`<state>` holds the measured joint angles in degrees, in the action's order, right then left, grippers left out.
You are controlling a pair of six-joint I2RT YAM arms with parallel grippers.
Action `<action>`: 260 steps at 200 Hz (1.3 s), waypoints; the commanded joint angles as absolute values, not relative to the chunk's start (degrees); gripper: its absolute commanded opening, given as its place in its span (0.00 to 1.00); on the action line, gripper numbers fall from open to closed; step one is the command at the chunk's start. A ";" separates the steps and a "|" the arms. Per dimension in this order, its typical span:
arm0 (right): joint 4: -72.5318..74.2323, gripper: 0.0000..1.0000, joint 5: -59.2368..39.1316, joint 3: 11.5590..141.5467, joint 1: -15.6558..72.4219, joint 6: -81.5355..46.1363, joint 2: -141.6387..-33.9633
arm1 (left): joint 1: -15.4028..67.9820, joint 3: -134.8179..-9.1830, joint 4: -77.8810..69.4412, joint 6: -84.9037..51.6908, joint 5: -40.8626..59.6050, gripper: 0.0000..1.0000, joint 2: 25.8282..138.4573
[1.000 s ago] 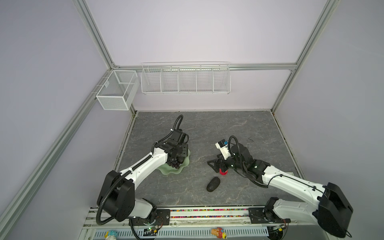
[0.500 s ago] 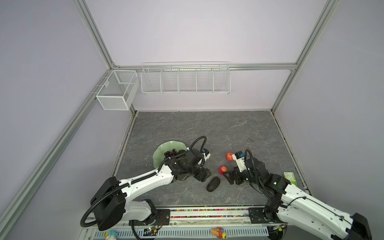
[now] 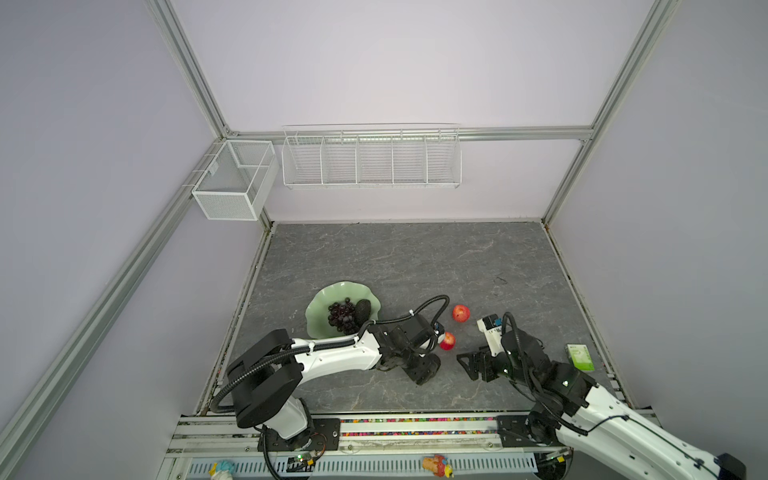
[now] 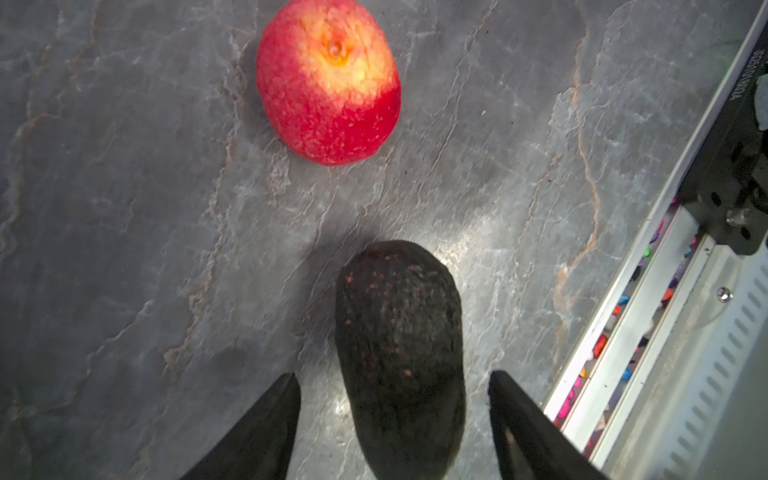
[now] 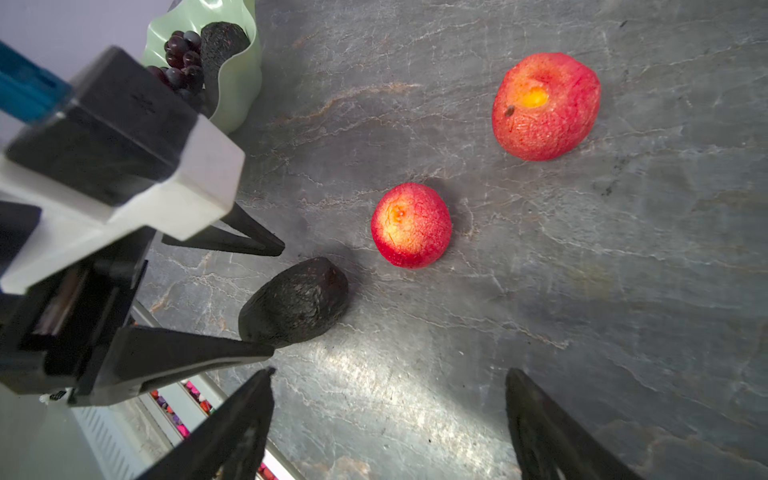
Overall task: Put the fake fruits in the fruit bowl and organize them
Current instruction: 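Reach the left gripper to the nearer avocado and grasp it, then carry the avocado into the bowl and open the left gripper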
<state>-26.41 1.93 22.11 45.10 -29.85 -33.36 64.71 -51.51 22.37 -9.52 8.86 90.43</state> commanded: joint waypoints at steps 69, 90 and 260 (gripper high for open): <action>-24.92 0.88 2.86 23.02 45.12 -29.90 -36.45 | 65.43 -54.12 22.91 -7.78 5.58 0.54 94.24; -23.86 0.88 2.88 23.42 45.15 -29.56 -37.66 | 65.39 -53.93 22.69 -7.91 6.42 0.48 92.55; -2.14 0.88 -11.94 44.74 45.51 -19.67 -73.17 | 28.53 -59.71 26.78 -16.06 -15.28 0.45 82.96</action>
<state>-4.47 -8.80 43.83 45.17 -21.04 -71.40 31.05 -56.21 26.20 -13.74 -14.24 79.92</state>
